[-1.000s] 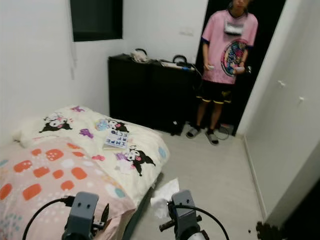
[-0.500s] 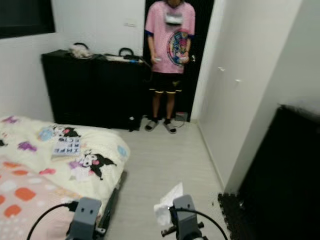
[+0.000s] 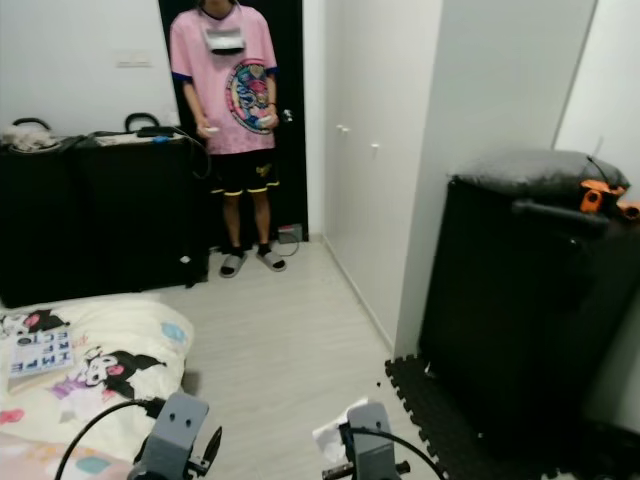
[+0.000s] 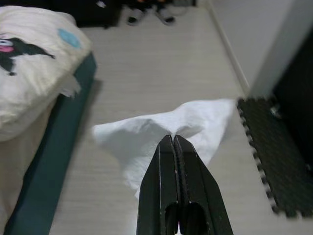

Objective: Clean up the room

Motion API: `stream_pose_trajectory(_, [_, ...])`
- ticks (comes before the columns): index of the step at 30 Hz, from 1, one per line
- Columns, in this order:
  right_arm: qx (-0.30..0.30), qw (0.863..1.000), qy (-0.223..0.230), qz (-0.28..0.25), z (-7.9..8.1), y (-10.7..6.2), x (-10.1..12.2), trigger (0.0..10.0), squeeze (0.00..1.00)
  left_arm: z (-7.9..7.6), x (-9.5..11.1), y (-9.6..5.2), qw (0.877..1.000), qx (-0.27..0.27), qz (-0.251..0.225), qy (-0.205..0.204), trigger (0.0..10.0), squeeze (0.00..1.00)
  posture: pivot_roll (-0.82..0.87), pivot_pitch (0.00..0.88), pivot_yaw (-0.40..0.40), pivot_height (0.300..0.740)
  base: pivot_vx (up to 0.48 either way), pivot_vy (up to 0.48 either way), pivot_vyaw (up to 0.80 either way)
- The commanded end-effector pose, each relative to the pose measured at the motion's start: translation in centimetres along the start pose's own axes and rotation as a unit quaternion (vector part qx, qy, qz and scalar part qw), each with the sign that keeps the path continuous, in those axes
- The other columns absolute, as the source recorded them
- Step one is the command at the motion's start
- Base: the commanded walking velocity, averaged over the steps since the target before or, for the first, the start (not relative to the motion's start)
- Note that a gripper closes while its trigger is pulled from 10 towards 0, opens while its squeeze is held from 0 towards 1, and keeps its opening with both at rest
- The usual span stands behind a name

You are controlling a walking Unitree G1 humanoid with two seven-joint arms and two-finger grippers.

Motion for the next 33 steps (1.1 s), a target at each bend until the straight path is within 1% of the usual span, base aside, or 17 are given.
stream_pose_trajectory(1, [-0.011,1.0,-0.003,0.003,-0.7,-0.2,-0.4,10.0,0.0,-0.4,-0.3,-0.1,1.0,-0.009,0.0,0.004,10.0,0.0,0.11,0.05,0.022,0.74,0.0,0.0,-0.8])
stream_pose_trajectory(12, [-0.01,1.0,-0.016,0.008,-1.1,-0.1,-0.5,10.0,0.0,-0.6,-0.5,0.0,1.0,-0.004,0.0,-0.005,10.0,0.0,0.1,0.037,0.003,0.74,0.0,0.0,-0.8])
stream_pose_trajectory(15, [-0.008,1.0,-0.019,0.008,-1.2,0.1,-0.4,10.0,0.0,-0.6,-0.5,0.2,1.0,0.007,-0.001,-0.02,10.0,0.0,0.09,0.038,-0.006,0.74,0.0,0.0,-0.8])
stream_pose_trajectory(19, [-0.007,1.0,-0.024,0.01,-1.4,0.1,-0.5,10.0,0.0,-0.6,-0.5,0.2,1.0,0.009,-0.002,-0.026,10.0,0.0,0.09,0.043,-0.014,0.74,0.0,0.0,-0.8])
stream_pose_trajectory(24, [-0.009,1.0,-0.025,0.012,-1.5,0.0,-0.7,10.0,0.0,-0.4,-0.7,0.0,0.999,0.019,-0.002,-0.035,10.0,0.0,0.08,0.04,-0.017,0.74,0.0,0.0,-0.8])
stream_pose_trajectory(28, [-0.016,1.0,-0.02,0.014,-1.9,-0.2,-0.8,10.0,0.0,-0.6,-1.1,-0.3,0.999,0.021,0.001,-0.042,10.0,0.0,0.07,0.038,-0.021,0.74,0.0,0.0,-0.8])
stream_pose_trajectory(31, [-0.017,1.0,-0.021,0.015,-1.9,-0.2,-0.9,10.0,0.0,-0.7,-1.1,-0.4,0.999,0.019,0.001,-0.041,10.0,0.0,0.07,0.041,-0.022,0.74,0.0,0.0,-0.8])
stream_pose_trajectory(33, [-0.019,0.999,-0.022,0.016,-2.1,-0.2,-0.9,10.0,0.0,-1.1,-1.2,-0.5,0.999,0.011,0.002,-0.031,10.0,0.0,0.07,0.045,-0.021,0.74,0.0,0.0,-0.8])
Point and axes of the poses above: a point about 5 cm out from each wrist's last joint towards the gripper, its own y axis pointing out of the wrist towards the gripper, its own x axis along the axis of the wrist's last joint, z = x × y, the point moved 6 cm from there along y, pointing out of the wrist towards the gripper, and after that the axes turned 11 degrees about -y, right-handed, at the moved point
